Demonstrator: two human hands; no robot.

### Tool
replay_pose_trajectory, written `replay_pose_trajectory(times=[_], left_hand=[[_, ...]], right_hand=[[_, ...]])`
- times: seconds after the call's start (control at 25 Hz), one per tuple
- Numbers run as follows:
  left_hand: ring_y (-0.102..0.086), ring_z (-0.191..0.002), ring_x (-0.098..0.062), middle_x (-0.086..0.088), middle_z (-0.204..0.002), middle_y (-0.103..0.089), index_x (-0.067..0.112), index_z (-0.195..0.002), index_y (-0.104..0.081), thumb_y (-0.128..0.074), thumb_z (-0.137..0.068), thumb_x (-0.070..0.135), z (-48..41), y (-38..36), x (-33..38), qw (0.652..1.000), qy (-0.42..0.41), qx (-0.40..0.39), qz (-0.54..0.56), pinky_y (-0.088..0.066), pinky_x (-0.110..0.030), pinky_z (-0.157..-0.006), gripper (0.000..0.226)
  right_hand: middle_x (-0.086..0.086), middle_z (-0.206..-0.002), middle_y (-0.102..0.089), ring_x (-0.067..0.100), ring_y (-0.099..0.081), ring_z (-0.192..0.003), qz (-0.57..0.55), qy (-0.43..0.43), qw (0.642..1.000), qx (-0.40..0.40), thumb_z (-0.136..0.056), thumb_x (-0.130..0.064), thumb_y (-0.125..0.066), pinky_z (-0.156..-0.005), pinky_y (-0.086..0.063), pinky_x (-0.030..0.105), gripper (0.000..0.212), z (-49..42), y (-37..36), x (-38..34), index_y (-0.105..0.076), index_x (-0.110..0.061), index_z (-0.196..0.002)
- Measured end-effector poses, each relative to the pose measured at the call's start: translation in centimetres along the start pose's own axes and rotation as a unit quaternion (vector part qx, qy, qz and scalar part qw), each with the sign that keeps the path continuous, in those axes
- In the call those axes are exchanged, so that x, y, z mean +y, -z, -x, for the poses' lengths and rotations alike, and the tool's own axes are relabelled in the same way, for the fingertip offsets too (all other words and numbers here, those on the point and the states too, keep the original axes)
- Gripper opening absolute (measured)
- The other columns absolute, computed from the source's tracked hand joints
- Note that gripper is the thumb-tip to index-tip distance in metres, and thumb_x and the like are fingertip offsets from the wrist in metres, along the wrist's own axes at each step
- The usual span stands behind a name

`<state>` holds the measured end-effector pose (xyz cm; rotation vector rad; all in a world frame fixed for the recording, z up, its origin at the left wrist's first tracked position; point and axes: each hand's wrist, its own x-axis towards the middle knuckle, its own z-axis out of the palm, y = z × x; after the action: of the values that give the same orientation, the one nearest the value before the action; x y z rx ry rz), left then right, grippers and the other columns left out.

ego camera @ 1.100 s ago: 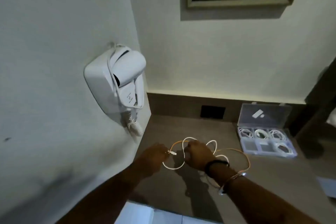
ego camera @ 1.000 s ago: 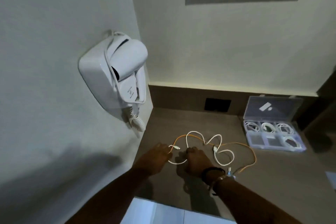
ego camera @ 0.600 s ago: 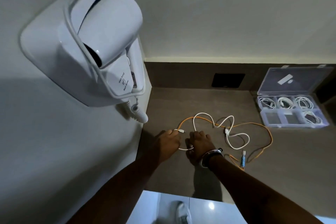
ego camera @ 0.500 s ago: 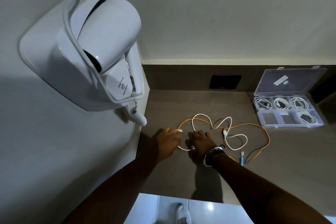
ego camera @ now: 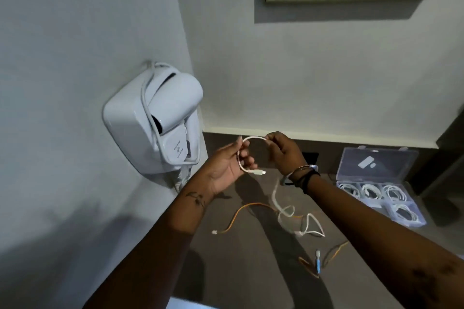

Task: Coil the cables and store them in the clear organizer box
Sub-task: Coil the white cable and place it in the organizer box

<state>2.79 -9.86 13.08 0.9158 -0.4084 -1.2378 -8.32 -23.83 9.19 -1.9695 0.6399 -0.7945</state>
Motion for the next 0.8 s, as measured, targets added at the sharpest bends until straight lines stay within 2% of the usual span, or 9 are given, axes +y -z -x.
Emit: replay_pose_trajectory(times=[0.12, 0.24, 0.36, 0.44, 0.52, 0.56, 0.64, 0.72, 0.8], left_hand=[[-0.064, -0.06, -0.012, 0.003, -0.06, -0.063, 0.01, -0.089, -0.063, -0.041, -0.1, 0.025, -0.7, -4.3, 3.3, 0.991, -0.073, -0.022, 0.113, -0.059, -0.029, -0.065, 0.029], [-0.073, -0.074, -0.017, -0.004, -0.076, -0.074, 0.009, -0.089, -0.063, -0.048, -0.099, 0.019, -1.8, -8.4, 7.0, 0.974, -0.194, 0.024, 0.116, -0.06, -0.03, -0.072, 0.02], [-0.073, -0.076, -0.02, -0.019, -0.095, -0.074, -0.003, -0.099, -0.065, -0.06, -0.092, 0.009, -2.4, -10.7, 8.6, 0.933, -0.314, 0.111, -0.136, -0.058, -0.029, -0.072, 0.015], [-0.066, -0.067, -0.016, -0.018, -0.089, -0.072, -0.003, -0.093, -0.066, -0.061, -0.092, 0.01, -2.4, -11.5, 7.7, 0.837, -0.36, 0.097, -0.4, -0.054, -0.028, -0.067, 0.014], [-0.062, -0.063, -0.009, -0.004, -0.076, -0.069, 0.008, -0.086, -0.067, -0.056, -0.095, 0.022, -2.2, -12.3, 6.9, 0.743, -0.359, 0.063, -0.561, -0.051, -0.025, -0.065, 0.02], [-0.061, -0.061, -0.008, 0.001, -0.072, -0.067, 0.013, -0.085, -0.066, -0.051, -0.097, 0.031, -1.8, -12.8, 7.0, 0.751, -0.33, 0.051, -0.569, -0.052, -0.022, -0.064, 0.027], [-0.057, -0.056, -0.01, 0.0, -0.067, -0.062, 0.016, -0.081, -0.066, -0.044, -0.097, 0.046, -1.3, -13.4, 8.2, 0.827, -0.238, 0.007, -0.509, -0.051, -0.02, -0.059, 0.041], [-0.049, -0.054, -0.012, 0.0, -0.063, -0.056, 0.014, -0.082, -0.064, -0.045, -0.098, 0.041, -0.4, -13.6, 9.8, 0.902, -0.15, -0.075, -0.398, -0.046, -0.02, -0.055, 0.037], [-0.048, -0.054, -0.011, 0.001, -0.063, -0.055, 0.011, -0.084, -0.061, -0.046, -0.1, 0.029, 0.0, -13.9, 11.0, 0.962, -0.13, -0.128, -0.201, -0.044, -0.02, -0.054, 0.028]], right_hand=[[0.005, -0.073, -0.065, 0.019, -0.056, -0.066, 0.019, 0.034, 0.999, 0.023, -0.092, -0.012, -0.056, -0.063, -0.041, 0.03, 0.017, -1.1, 2.3, -3.5, -0.068, -0.006, -0.082], [0.014, -0.078, -0.069, 0.025, -0.059, -0.074, 0.131, 0.07, 0.984, -0.099, -0.093, -0.02, -0.056, -0.066, -0.039, 0.031, 0.026, -0.7, 4.5, -6.6, -0.068, -0.003, -0.079], [0.009, -0.076, -0.066, 0.028, -0.057, -0.074, 0.198, 0.108, 0.967, -0.12, -0.094, -0.024, -0.054, -0.067, -0.042, 0.034, 0.025, -0.6, 8.0, -10.4, -0.066, -0.007, -0.08], [0.009, -0.078, -0.067, 0.03, -0.059, -0.073, 0.282, 0.172, 0.942, -0.059, -0.092, -0.026, -0.055, -0.062, -0.045, 0.036, 0.021, -0.9, 10.9, -13.1, -0.063, -0.013, -0.078], [0.003, -0.079, -0.066, 0.026, -0.06, -0.07, 0.356, 0.232, 0.905, -0.001, -0.089, -0.028, -0.058, -0.057, -0.041, 0.031, 0.014, -1.8, 13.8, -15.5, -0.065, -0.021, -0.079], [0.0, -0.078, -0.062, 0.022, -0.058, -0.068, 0.371, 0.255, 0.893, 0.01, -0.088, -0.029, -0.059, -0.056, -0.038, 0.028, 0.012, -2.4, 15.2, -16.4, -0.067, -0.022, -0.081], [-0.004, -0.077, -0.055, 0.018, -0.053, -0.067, 0.356, 0.282, 0.891, 0.005, -0.088, -0.031, -0.061, -0.057, -0.036, 0.026, 0.014, -3.8, 17.0, -17.2, -0.071, -0.02, -0.089], [0.0, -0.078, -0.056, 0.02, -0.054, -0.07, 0.279, 0.267, 0.923, -0.001, -0.09, -0.027, -0.061, -0.062, -0.042, 0.03, 0.018, -4.6, 17.3, -16.8, -0.072, -0.014, -0.096], [0.01, -0.079, -0.063, 0.027, -0.057, -0.073, 0.201, 0.227, 0.953, 0.0, -0.093, -0.022, -0.056, -0.069, -0.047, 0.036, 0.022, -4.1, 15.9, -15.6, -0.071, -0.006, -0.092]])
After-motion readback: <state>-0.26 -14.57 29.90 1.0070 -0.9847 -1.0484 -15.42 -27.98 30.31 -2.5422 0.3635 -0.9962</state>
